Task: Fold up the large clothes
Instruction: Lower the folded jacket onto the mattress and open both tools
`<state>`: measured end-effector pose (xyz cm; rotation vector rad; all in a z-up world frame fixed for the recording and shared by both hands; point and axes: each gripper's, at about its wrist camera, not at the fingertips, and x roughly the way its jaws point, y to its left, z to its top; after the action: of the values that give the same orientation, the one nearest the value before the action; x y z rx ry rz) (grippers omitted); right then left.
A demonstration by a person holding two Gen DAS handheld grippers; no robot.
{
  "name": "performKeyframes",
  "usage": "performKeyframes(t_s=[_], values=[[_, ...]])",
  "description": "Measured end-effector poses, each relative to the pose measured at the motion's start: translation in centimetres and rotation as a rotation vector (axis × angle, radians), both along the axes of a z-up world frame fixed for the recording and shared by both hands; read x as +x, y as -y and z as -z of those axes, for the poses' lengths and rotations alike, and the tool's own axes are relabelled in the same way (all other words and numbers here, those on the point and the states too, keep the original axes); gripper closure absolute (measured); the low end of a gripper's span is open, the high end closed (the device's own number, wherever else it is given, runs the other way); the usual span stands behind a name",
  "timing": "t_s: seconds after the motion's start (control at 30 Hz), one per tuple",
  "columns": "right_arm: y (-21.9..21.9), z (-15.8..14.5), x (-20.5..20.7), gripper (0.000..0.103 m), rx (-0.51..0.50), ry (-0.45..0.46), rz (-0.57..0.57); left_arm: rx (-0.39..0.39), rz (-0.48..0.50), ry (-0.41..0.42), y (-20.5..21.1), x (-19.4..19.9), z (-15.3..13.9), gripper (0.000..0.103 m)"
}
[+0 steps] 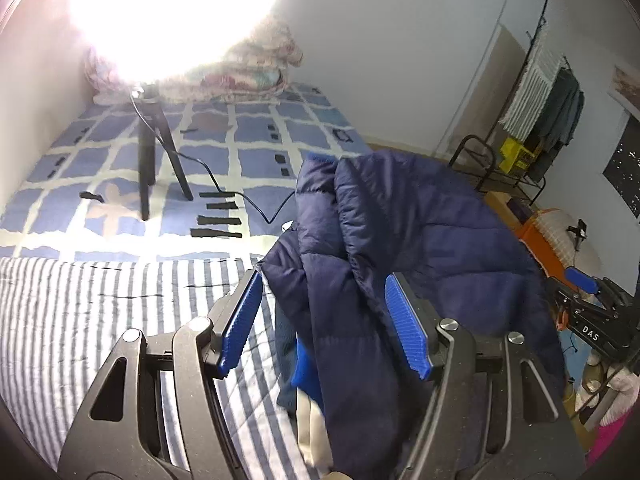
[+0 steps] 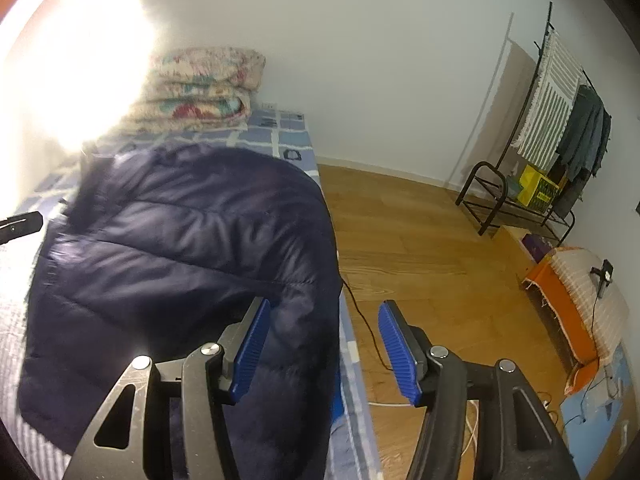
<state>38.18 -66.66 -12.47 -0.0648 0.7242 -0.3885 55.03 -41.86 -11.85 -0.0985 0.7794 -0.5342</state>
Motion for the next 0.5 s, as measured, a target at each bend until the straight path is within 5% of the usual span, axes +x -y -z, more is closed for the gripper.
performKeyframes(t_s=[0.5], values=[[-10.8, -8.7, -13.7, 0.039, 0.035, 0.105, -0.037, 0.0, 0.076, 0.13, -8.4, -17.4, -10.5, 0.037]])
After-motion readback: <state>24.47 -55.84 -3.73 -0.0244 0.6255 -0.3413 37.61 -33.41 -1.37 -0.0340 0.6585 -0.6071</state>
